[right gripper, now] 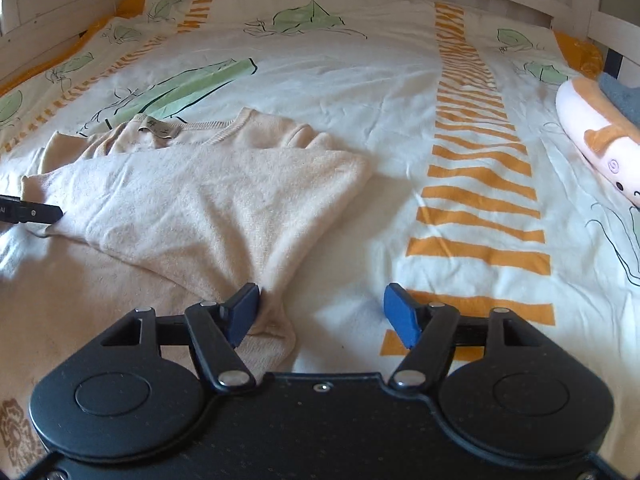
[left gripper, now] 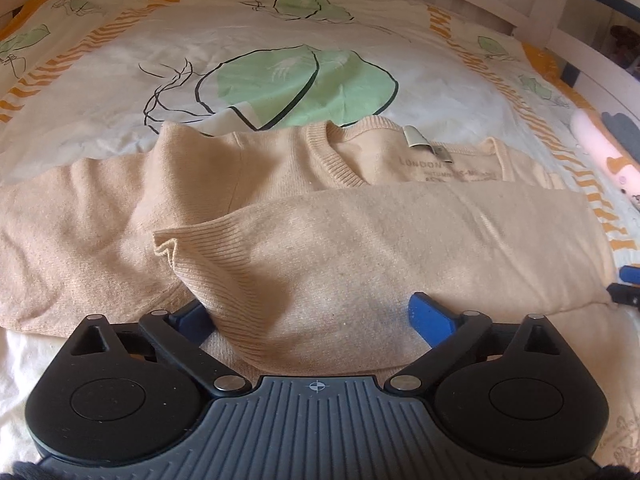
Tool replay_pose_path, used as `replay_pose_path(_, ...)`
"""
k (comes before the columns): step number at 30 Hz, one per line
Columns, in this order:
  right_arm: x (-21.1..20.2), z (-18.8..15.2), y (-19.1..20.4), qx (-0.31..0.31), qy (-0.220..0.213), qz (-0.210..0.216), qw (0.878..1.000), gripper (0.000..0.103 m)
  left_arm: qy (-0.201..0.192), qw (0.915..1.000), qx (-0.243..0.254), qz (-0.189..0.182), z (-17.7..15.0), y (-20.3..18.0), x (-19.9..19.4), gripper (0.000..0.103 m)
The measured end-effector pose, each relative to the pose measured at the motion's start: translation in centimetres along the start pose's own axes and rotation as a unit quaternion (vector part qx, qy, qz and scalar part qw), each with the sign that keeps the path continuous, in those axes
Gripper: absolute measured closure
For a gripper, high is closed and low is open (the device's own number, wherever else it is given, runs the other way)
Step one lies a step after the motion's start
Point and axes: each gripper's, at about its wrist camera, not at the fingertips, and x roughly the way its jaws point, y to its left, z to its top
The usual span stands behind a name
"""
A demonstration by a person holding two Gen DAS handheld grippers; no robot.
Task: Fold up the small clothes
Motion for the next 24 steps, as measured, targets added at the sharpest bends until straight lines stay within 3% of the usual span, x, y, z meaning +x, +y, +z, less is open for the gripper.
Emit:
replay_pose_path(1,-0.1,0.3,-0.1,0.003,0.0,0.001,1.0,0.032,-0.002,1.0,0.002,0.0,-0.1,0.0,0.1,0.001)
replay_pose_path(3,-1.1,0.9,-0.7,0.023,-0.041,0.01,0.999,0.032,-0.008,1.0,0.005,0.001,-0.3,-0.1,0.1,0.001)
replay_pose_path(6,-1.0,2.4,-2.3,0.079,-0.078,0.047,0.993,0.031,-0.025,0.9996,0.01,0.005,-0.9,-0.3,0.0,0.001)
replay_pose_path(11,3.4,4.1,-5.0,0.169,-0.061,0.086,0.98,0.034,-0.044,0.999,0.008,0.002,-1.4,-0.2,-0.3,0.001)
replay_pose_path(13,4.9,4.2,-5.6,0.194,-0.051,0.097,0.975,0.051,-0.045,0.999,0.007,0.001,-1.5,-0.2,-0.4,0.001)
replay_pose_path(14,5.3,4.1,-5.6,0.2,-0.049,0.103,0.973,0.084,-0.045,0.999,0.007,0.0,-1.4,-0.2,-0.4,0.001)
replay_pose_path(15,5.4,4.0,-5.4,0.199,-0.047,0.106,0.973,0.09,-0.045,0.999,0.006,-0.002,-1.4,-0.1,-0.4,0.001)
replay_pose_path(19,3.5,4.0,-3.8,0.127,-0.069,0.018,0.989,0.093,-0.046,0.9989,0.003,-0.007,-1.4,0.0,-0.6,0.001)
replay_pose_path(21,4.0,3.6,-3.7,0.11,-0.049,-0.033,0.992,0.098,-0.045,0.999,0.004,-0.006,-1.3,0.0,-0.6,0.001)
replay_pose_path(24,4.1,2.7,-4.4,0.118,-0.057,-0.031,0.991,0.097,-0.045,0.9989,0.002,-0.01,-1.3,0.1,-0.8,0.001)
